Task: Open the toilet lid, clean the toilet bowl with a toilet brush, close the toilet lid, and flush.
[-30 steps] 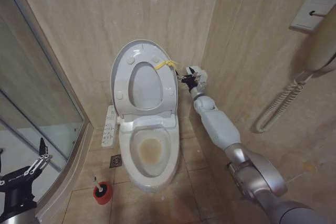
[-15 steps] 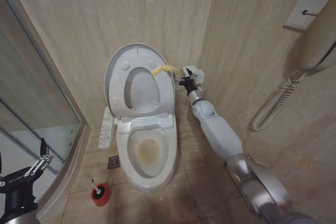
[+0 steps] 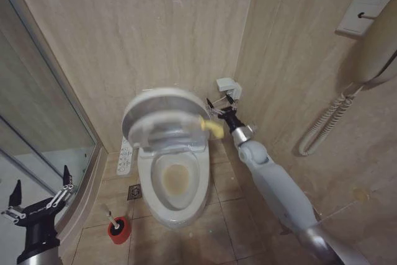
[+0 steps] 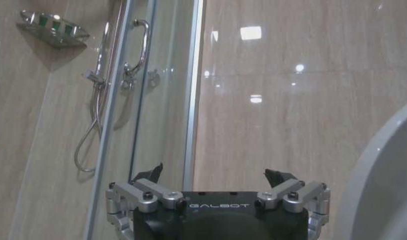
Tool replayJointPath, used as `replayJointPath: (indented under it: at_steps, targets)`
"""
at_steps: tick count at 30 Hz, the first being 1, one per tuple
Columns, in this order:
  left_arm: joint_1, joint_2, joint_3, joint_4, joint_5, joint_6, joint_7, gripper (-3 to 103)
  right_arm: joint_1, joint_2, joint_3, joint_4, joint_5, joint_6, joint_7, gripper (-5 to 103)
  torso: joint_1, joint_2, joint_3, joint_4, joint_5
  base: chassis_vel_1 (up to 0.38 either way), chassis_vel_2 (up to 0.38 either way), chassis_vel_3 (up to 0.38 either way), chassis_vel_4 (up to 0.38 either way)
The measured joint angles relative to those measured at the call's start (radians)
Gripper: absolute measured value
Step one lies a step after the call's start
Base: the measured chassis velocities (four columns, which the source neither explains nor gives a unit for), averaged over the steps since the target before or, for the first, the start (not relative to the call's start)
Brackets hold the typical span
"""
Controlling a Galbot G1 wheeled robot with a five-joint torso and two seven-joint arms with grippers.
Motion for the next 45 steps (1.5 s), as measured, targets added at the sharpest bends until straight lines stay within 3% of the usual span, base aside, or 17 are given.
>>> replayJointPath:
  at_steps: [5, 11, 17, 23, 29, 45]
  targets:
    - [0.007, -0.017, 0.022, -0.006, 0.021, -0.008, 0.0, 100, -0.045, -0.034, 0.025, 0.037, 0.002, 0.032, -0.009, 100, 0.0, 0.0, 0.0, 0.0012, -0.0001, 0.0, 0.0, 0.0, 0.0]
    - [0.022, -0.023, 0.025, -0.034, 0.03, -0.009, -0.001, 100, -0.064, -0.084, 0.081, 0.078, 0.033, 0.038, -0.011, 100, 0.0, 0.0, 0.0, -0.0003, -0.0001, 0.0, 0.0, 0.0, 0.0]
    - [0.027, -0.026, 0.026, -0.049, 0.033, -0.008, -0.001, 100, -0.067, -0.104, 0.092, 0.13, 0.057, 0.032, -0.008, 100, 0.0, 0.0, 0.0, -0.0004, -0.0001, 0.0, 0.0, 0.0, 0.0]
    - [0.019, -0.026, 0.033, -0.038, 0.041, -0.004, -0.001, 100, -0.133, -0.101, 0.02, 0.297, 0.071, 0.018, 0.018, 100, 0.0, 0.0, 0.0, -0.0006, -0.0005, 0.0, 0.0, 0.0, 0.0]
    - [0.011, -0.022, 0.032, -0.009, 0.038, -0.006, -0.002, 100, -0.217, -0.072, -0.062, 0.413, 0.024, 0.02, 0.029, 100, 0.0, 0.0, 0.0, -0.0006, -0.0005, 0.0, 0.0, 0.0, 0.0]
    - [-0.035, 0.0, 0.029, 0.043, 0.012, -0.005, -0.007, 100, -0.409, -0.049, -0.15, 0.41, -0.118, 0.108, 0.012, 100, 0.0, 0.0, 0.0, -0.0006, -0.0005, 0.0, 0.0, 0.0, 0.0]
